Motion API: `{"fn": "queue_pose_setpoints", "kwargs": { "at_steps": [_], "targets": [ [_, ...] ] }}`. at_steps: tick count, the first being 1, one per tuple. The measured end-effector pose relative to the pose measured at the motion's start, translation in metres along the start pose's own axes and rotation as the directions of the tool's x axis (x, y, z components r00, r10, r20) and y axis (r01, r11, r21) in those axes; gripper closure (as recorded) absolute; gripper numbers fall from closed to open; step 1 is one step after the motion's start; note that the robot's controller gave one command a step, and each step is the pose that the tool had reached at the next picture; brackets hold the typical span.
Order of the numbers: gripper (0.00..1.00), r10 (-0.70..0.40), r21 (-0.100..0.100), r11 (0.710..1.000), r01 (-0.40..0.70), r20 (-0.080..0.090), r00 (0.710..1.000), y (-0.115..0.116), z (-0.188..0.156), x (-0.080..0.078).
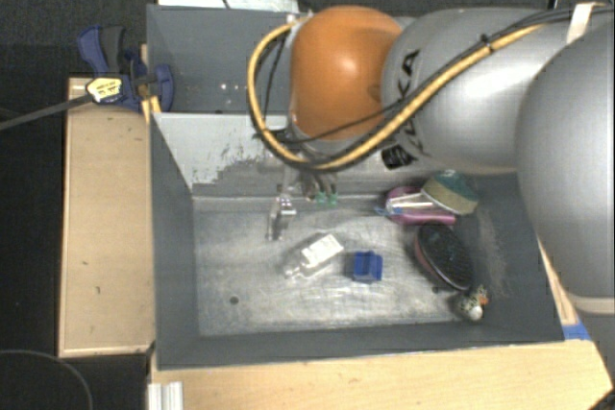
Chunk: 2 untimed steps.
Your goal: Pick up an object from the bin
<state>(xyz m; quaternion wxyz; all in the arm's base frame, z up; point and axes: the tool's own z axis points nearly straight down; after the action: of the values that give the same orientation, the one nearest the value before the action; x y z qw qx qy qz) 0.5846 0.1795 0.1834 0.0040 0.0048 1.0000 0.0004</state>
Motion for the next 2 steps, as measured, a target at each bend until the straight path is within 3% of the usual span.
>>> {"fn": "queue_pose_setpoints", "kwargs": {
  "at_steps": [1, 2],
  "targets": [
    [0.0, 0.045, 0.004, 0.999, -0.045, -0.01, 0.999, -0.065, 0.034, 0.016],
    [0.0, 0.01, 0.005, 1.0, -0.01, -0.014, 1.0, -0.139, 0.102, 0.035]
  ]
}}
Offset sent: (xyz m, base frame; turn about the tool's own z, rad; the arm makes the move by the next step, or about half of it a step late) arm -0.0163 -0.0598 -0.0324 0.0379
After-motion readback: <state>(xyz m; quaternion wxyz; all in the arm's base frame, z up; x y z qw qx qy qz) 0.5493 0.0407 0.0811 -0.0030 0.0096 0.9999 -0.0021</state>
